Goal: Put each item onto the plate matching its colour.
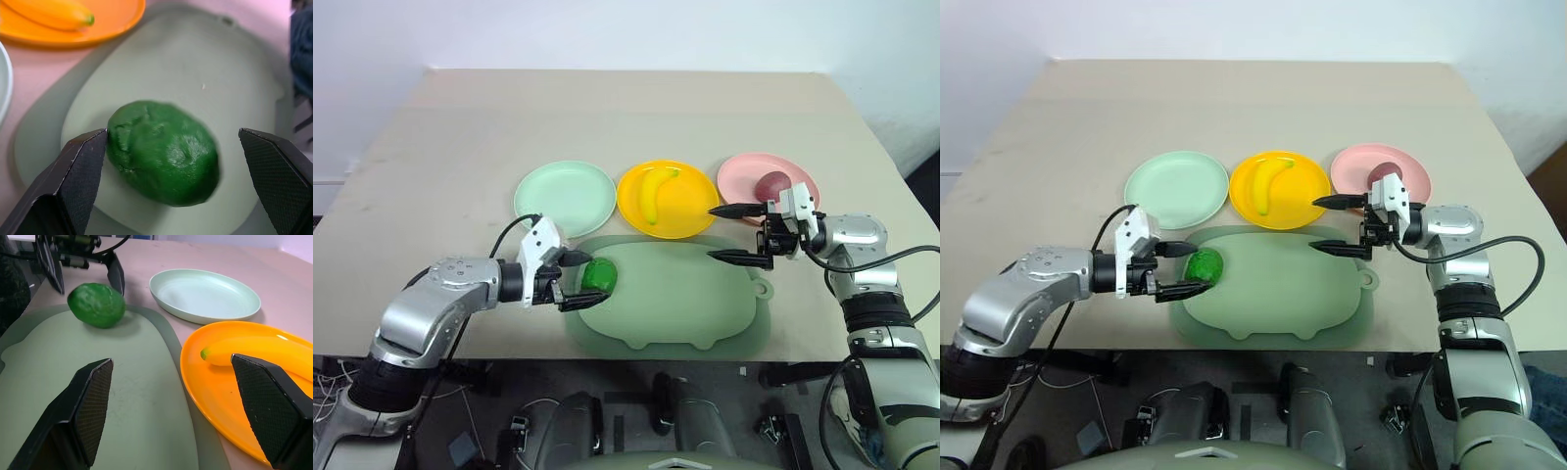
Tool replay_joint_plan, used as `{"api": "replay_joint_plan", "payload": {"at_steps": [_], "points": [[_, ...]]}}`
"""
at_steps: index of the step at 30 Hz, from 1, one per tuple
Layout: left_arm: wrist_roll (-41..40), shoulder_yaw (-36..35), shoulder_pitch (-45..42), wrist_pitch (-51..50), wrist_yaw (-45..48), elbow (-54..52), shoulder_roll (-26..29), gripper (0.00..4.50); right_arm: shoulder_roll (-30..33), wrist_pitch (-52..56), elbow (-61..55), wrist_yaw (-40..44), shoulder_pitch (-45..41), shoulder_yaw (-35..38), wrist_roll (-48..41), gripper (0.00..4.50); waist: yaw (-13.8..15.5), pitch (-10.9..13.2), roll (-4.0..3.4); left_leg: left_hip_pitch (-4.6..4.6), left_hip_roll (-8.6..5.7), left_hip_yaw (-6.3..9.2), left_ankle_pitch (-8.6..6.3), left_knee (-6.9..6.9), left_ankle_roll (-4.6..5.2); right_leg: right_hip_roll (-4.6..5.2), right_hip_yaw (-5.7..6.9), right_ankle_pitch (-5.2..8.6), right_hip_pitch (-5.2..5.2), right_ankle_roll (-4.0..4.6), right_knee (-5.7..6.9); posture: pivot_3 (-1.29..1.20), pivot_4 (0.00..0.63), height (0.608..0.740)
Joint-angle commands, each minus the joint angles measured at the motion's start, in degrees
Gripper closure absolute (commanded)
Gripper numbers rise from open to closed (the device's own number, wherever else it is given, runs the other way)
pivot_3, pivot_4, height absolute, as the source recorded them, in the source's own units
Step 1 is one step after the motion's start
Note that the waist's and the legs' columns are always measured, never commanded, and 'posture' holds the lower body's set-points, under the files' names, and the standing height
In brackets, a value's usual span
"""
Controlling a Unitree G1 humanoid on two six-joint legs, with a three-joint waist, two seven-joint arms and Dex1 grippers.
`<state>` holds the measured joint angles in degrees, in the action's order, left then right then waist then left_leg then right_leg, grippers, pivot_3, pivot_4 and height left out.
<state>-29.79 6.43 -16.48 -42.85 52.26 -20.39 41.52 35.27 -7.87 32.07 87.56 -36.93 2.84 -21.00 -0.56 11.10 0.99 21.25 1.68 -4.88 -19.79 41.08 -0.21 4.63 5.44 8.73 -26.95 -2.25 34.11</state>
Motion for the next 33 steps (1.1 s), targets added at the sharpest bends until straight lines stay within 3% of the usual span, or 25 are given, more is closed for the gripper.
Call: {"api": "replay_joint_plan", "payload": {"at_steps": [1,7,18,33], "points": [[2.52,1.84,0.18,2.26,-0.12,-1.04,0.09,0.0,0.88,-0.46,-2.24,-0.25,-0.26,0.88,-0.42,0.44,0.08,0.0,0.0,0.0,0.0,0.0,0.0,0.0,0.0,0.0,0.0,0.0,0.0,0.0,0.0,0.0,0.15,0.74],[1.15,0.73,0.3,3.7,0.34,-0.3,-2.25,1.27,0.97,-0.05,-2.55,-0.56,-0.11,0.69,-0.27,0.39,0.11,0.0,0.0,0.0,0.0,0.01,0.0,0.01,0.01,0.01,0.0,0.0,0.0,0.0,-0.01,0.0,0.15,0.74],[1.0,-3.15,-1.81,5.3,1.51,1.29,-0.83,1.28,0.08,-1.45,-0.81,-1.26,-0.98,0.41,0.56,0.39,0.11,0.0,0.0,0.0,0.0,0.02,0.0,0.01,0.01,0.01,0.0,0.0,0.0,0.0,-0.01,0.0,0.15,0.74],[11.61,-7.12,-18.51,15.07,-9.31,26.51,-4.25,1.28,0.38,-1.9,-2.03,1.2,-0.56,0.44,-0.54,0.39,0.09,0.0,0.0,-0.02,-0.02,-0.08,0.01,0.02,0.0,0.0,0.07,-0.01,0.06,0.0,0.01,0.0,0.15,0.74]]}}
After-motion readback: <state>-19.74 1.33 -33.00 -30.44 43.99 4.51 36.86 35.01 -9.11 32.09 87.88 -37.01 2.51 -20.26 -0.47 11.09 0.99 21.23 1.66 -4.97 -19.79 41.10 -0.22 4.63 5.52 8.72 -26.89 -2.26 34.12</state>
